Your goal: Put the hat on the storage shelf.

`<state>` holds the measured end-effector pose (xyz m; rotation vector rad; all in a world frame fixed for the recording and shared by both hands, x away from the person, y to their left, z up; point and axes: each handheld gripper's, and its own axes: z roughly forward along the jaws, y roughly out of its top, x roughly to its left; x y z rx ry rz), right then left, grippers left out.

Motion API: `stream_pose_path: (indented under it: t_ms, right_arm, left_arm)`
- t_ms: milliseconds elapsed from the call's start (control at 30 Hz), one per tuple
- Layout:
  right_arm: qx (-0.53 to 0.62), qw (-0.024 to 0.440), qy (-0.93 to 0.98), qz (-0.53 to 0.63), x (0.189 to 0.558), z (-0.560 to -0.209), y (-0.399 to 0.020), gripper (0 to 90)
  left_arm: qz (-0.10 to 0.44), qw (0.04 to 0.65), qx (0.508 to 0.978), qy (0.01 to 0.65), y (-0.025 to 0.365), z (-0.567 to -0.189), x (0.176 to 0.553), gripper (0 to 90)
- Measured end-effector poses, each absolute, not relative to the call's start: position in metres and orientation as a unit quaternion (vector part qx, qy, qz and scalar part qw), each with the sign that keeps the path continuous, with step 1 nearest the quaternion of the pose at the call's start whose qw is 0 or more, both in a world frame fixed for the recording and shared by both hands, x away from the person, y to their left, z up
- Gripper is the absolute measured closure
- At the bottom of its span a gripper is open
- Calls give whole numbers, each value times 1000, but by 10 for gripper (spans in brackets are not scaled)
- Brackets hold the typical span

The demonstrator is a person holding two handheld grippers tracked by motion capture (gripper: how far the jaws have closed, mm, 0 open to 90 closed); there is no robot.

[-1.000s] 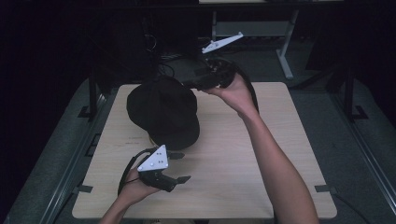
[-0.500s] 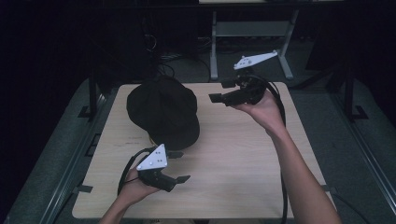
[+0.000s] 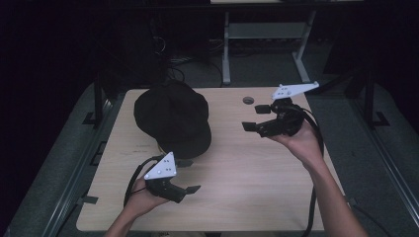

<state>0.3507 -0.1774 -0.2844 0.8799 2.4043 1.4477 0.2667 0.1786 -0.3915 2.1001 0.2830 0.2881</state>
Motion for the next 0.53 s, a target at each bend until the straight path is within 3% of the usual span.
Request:
stream_pose_path:
  t_ms: [533]
  right_arm:
    - [351,84,799,480,304,-355,-225,203]
  left_arm:
    - [114,481,861,120,177,-391,267,226]
